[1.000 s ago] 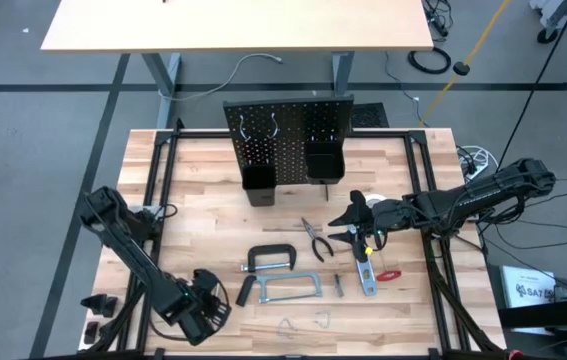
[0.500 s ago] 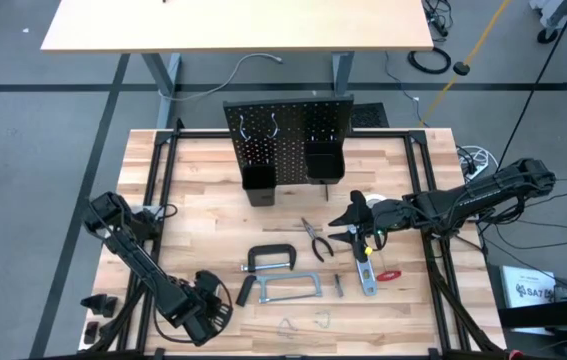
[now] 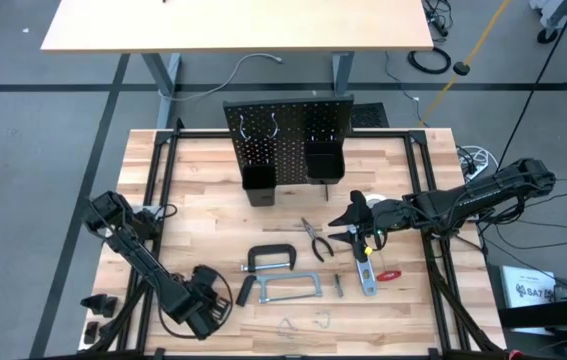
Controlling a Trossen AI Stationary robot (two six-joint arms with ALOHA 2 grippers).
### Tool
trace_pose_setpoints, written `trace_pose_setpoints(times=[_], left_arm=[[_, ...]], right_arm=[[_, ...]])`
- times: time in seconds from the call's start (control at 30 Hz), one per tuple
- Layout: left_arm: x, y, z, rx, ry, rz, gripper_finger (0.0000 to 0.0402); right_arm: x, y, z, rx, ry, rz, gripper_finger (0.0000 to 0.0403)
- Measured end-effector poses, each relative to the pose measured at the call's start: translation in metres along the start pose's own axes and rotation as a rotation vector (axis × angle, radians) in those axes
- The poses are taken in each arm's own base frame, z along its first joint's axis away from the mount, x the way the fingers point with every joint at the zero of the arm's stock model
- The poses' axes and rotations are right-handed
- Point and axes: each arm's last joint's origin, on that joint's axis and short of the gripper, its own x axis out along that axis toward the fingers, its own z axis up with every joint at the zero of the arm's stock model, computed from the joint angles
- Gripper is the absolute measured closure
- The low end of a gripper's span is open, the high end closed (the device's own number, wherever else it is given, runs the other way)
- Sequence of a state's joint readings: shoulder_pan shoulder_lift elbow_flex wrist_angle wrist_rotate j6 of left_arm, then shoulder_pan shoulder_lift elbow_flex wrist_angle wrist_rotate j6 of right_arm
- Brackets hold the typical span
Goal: Hang tools onto peg board
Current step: Put the silver pen into the bottom black bin on the peg board
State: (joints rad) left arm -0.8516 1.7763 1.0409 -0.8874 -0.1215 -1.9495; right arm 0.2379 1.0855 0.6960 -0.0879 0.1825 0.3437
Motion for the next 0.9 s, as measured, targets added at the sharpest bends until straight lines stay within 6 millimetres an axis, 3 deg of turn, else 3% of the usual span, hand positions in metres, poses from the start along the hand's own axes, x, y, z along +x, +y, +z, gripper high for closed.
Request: trace_pose_setpoints(times=[0.9], left_arm=[[0.0081, 0.0043, 0.0005, 0.002, 0.011, -0.005, 0.0279]], right_arm=[[0.0, 0.0, 0.0001, 0.0, -0.001, 0.0, 0.025]])
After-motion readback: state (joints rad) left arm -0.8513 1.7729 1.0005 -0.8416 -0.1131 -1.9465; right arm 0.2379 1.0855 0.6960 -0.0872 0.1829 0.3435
